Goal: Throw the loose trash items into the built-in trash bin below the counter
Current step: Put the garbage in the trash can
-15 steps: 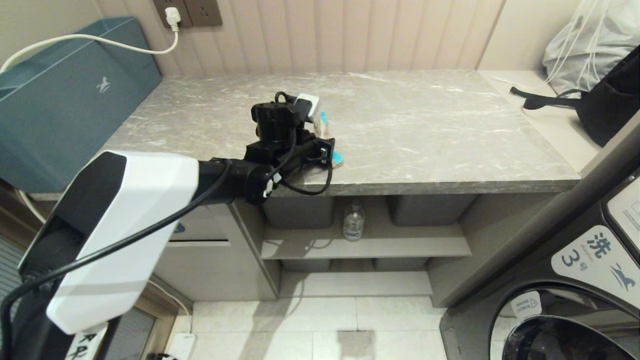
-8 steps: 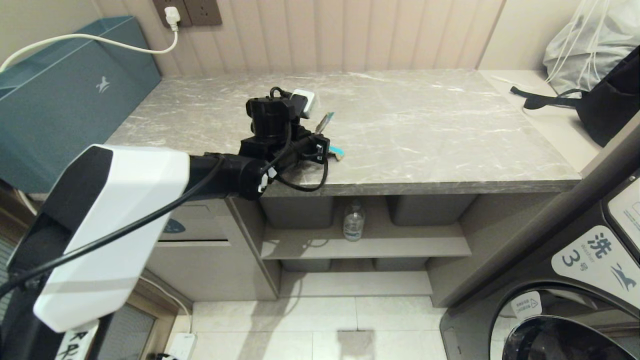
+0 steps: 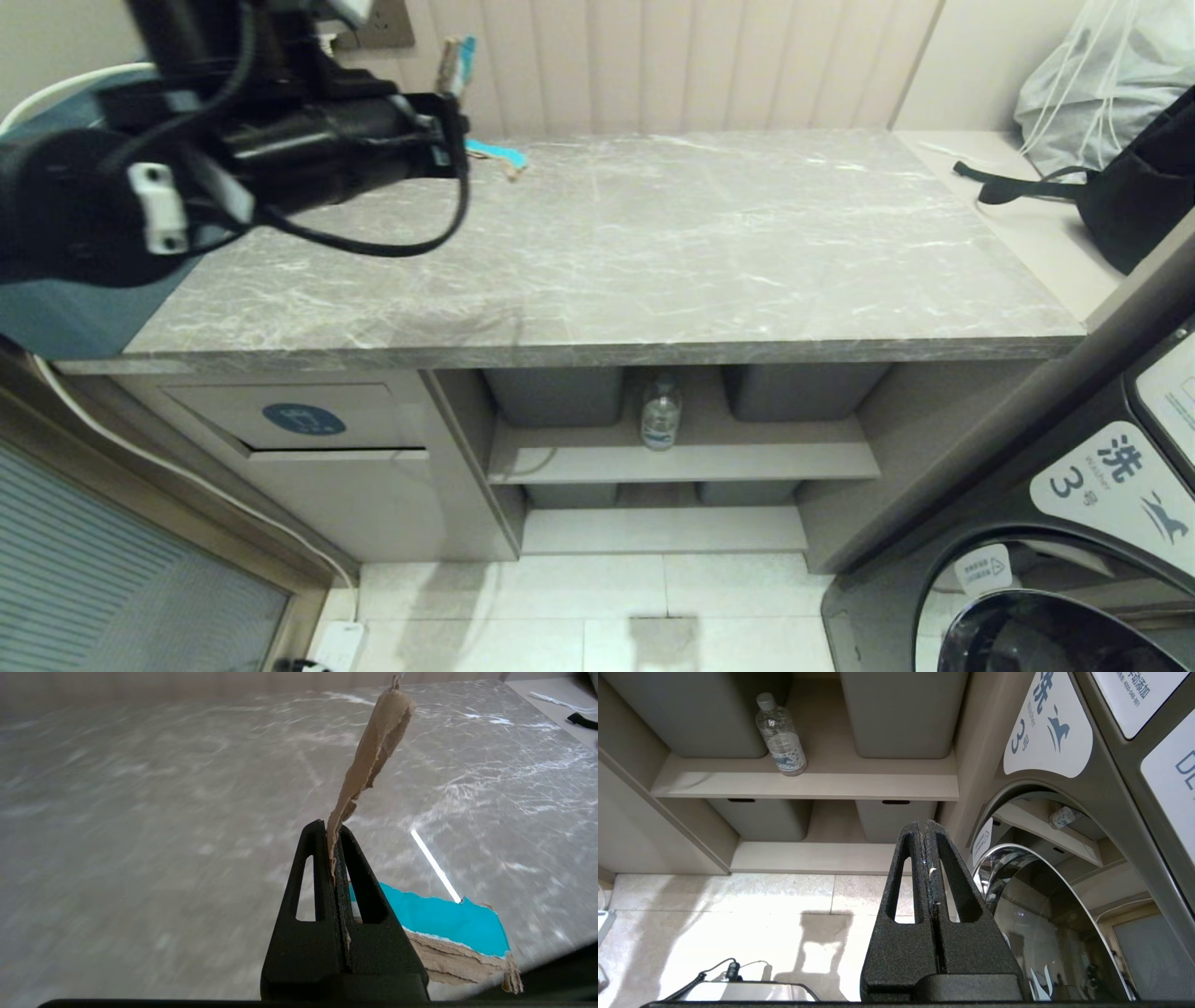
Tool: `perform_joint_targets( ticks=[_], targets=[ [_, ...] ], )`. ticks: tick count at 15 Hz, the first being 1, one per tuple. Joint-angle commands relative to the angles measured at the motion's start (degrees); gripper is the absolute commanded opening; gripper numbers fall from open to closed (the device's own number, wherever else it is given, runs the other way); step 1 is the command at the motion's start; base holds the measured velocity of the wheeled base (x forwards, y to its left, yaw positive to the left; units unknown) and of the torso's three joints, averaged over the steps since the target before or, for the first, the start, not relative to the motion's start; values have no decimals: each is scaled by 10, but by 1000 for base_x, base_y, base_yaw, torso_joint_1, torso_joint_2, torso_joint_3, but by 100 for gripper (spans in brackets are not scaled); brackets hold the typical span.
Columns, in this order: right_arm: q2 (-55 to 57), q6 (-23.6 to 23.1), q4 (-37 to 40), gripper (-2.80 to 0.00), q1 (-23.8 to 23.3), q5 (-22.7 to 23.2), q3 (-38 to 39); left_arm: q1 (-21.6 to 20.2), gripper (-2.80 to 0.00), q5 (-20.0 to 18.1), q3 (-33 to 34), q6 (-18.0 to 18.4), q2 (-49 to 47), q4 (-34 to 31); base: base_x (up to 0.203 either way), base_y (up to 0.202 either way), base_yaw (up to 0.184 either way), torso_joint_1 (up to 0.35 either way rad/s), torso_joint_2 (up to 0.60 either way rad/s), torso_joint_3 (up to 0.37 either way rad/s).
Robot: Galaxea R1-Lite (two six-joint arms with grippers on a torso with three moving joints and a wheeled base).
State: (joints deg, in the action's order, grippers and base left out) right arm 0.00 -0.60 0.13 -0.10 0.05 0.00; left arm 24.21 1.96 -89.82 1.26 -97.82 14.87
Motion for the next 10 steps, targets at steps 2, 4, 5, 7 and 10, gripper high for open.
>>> perform_joint_targets(
  ticks=[2, 4, 5, 7, 10],
  targets=[
    [0, 0, 0, -280, 0, 0, 0, -75, -280, -11, 211, -63, 269, -30, 0, 0, 0, 0, 0, 0],
    [0, 0, 0, -280, 0, 0, 0, -151, -280, -30, 375, -119, 408, -63, 0, 0, 0, 0, 0, 0],
    [0, 0, 0, -280, 0, 0, 0, -183, -280, -39, 455, -141, 469, -77, 0, 0, 0, 0, 0, 0],
    [0, 0, 0, -280, 0, 0, 0, -223, -280, -45, 577, -169, 550, -97, 0, 0, 0, 0, 0, 0],
    [0, 4, 0, -280, 0, 0, 0, -250, -280, -13, 696, -182, 601, -107, 0, 0, 0, -41, 79, 45]
  ],
)
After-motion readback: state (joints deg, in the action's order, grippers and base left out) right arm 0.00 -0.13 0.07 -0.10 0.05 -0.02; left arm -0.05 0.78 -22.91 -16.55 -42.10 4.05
